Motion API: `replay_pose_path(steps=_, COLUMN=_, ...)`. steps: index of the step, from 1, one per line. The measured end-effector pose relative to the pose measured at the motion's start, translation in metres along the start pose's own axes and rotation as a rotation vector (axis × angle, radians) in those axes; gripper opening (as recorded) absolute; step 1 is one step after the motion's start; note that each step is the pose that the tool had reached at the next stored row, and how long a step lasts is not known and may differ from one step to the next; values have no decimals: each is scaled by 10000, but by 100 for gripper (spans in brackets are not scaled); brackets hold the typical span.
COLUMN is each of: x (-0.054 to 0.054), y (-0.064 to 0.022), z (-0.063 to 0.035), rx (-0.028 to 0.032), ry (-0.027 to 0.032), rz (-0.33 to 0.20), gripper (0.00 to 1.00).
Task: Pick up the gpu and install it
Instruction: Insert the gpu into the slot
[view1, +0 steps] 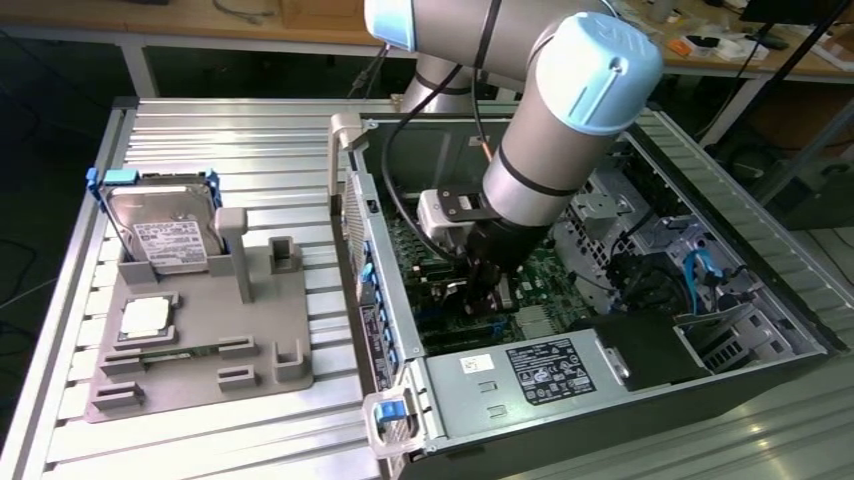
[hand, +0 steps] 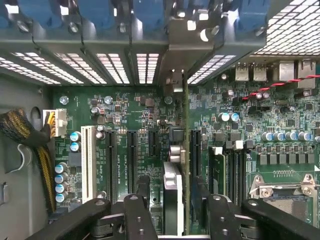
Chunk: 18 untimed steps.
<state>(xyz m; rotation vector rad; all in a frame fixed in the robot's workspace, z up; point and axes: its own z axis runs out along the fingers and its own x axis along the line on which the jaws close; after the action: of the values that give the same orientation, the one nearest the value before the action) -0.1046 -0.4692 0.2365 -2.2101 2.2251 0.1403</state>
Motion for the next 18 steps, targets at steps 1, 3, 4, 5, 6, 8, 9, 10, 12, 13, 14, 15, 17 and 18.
replay_pose_path(steps=1, x=0, y=0, z=0, rx=0, ry=-1, rz=0, gripper=47)
replay_pose_path(steps=3, x=0, y=0, z=-5, rx=-1, ry=2, rz=0, gripper=47)
replay_pose_path(steps=4, x=0, y=1, z=-12, rx=4, ry=1, rz=-1, gripper=47)
replay_pose_path(steps=5, x=-1, y=2, z=-22, rx=11, ry=2, rz=-1, gripper=47)
replay_pose_path(steps=6, x=-2, y=4, z=-35, rx=25, ry=-1, rz=-2, gripper=47)
replay_pose_path(steps=8, x=-5, y=7, z=-71, rx=50, ry=1, rz=-3, gripper=47)
replay_pose_path(steps=9, x=-6, y=10, z=-93, rx=68, ry=-1, rz=-4, gripper=47)
replay_pose_path(steps=10, x=-7, y=12, z=-114, rx=90, ry=0, rz=-5, gripper=47)
replay_pose_path(steps=12, x=-10, y=17, z=-151, rx=136, ry=-1, rz=-9, gripper=47)
replay_pose_path(steps=13, x=-11, y=20, z=-167, rx=162, ry=-2, rz=-10, gripper=47)
replay_pose_path(steps=14, x=-12, y=23, z=-183, rx=191, ry=-2, rz=-12, gripper=47)
replay_pose_path(steps=15, x=-13, y=26, z=-199, rx=217, ry=0, rz=-14, gripper=47)
replay_pose_path(steps=17, x=-14, y=32, z=-226, rx=271, ry=-2, rz=-17, gripper=47)
replay_pose_path(steps=18, x=-15, y=35, z=-238, rx=297, ry=-2, rz=-20, gripper=47)
